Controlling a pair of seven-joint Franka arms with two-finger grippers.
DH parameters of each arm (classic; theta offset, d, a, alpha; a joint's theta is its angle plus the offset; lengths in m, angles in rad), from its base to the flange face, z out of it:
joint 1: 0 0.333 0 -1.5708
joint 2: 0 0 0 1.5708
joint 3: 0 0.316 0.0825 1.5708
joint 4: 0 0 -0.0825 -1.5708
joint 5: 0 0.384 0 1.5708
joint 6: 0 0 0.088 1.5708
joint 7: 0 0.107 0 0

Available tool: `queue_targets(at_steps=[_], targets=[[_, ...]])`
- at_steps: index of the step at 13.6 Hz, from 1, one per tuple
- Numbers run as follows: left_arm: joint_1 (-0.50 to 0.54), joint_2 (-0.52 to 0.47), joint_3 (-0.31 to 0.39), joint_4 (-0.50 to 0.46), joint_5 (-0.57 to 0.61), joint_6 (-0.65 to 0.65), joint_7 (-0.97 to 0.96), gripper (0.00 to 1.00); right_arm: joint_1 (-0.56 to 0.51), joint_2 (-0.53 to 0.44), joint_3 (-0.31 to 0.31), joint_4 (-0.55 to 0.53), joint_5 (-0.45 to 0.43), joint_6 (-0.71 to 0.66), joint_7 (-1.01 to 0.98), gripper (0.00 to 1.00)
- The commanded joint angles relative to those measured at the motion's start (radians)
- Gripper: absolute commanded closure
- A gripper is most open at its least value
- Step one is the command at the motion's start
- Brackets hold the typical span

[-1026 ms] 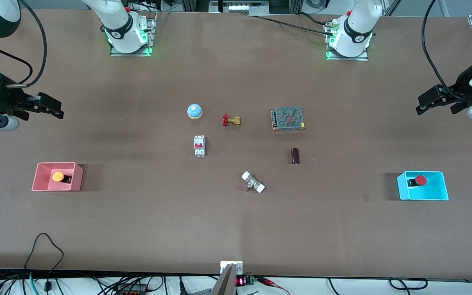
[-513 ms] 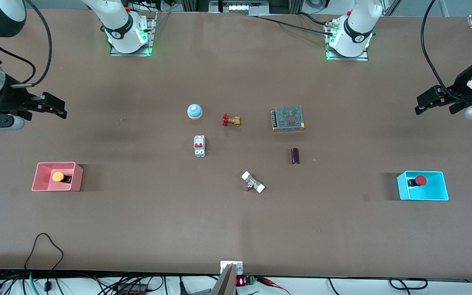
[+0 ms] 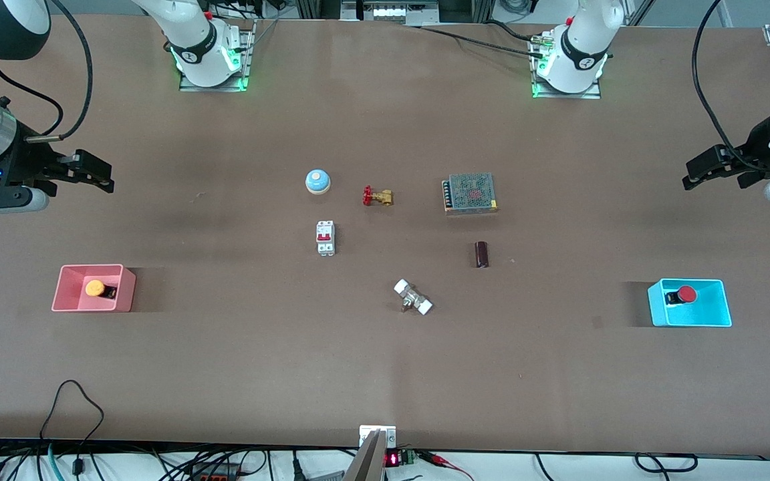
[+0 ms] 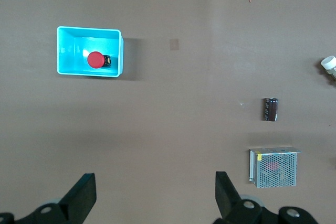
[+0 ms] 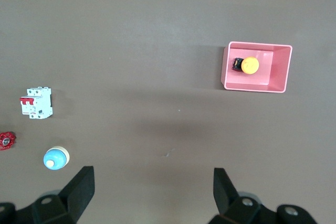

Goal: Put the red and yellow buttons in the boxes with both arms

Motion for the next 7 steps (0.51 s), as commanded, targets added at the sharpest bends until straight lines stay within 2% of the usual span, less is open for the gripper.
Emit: queue_targets(at_steps=[1, 7], targets=[[0.053, -0.005, -0.045, 0.004, 0.003, 0.002, 0.022, 0.0, 0.002, -0.022, 0.003, -0.018, -0.015, -0.009, 0.012, 0.0], [0.055, -0.023, -0.056, 0.004, 0.003, -0.015, 0.005, 0.0, 0.005, -0.025, 0.003, -0.023, -0.015, -0.009, 0.015, 0.0]])
